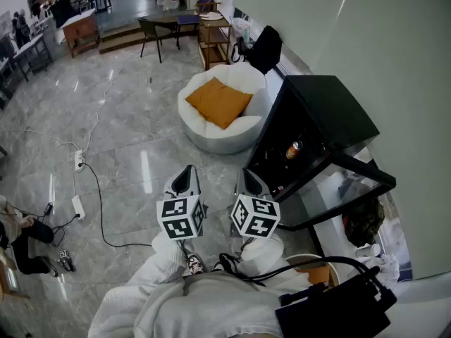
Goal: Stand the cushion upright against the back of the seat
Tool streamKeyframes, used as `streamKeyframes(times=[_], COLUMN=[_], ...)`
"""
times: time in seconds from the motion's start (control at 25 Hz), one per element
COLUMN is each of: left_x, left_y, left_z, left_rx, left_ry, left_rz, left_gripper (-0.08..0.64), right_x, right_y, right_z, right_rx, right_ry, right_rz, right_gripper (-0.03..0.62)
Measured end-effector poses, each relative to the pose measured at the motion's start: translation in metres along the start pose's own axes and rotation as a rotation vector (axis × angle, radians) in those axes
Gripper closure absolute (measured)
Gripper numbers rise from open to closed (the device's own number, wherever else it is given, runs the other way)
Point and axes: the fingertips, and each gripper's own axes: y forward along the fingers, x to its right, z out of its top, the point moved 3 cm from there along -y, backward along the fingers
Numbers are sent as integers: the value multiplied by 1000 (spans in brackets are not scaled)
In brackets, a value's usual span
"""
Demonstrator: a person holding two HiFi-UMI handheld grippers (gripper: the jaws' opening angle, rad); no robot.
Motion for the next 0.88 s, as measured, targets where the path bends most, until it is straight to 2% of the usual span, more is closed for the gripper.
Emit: streamKeyframes(times=[0.32,0.88], left_x=[-12,-63], left_y=[0,14], left_z=[1,15], left_rx=[1,-4], left_ry=[8,34], left_rz=[-6,-9], left_gripper=[563,563], right_x=[-9,-43], right_y=[7,45], right_z=[-4,-5], right_rx=[-4,3], right_ry=[-7,32], right_rz=[-10,-35], right_gripper=[531,529])
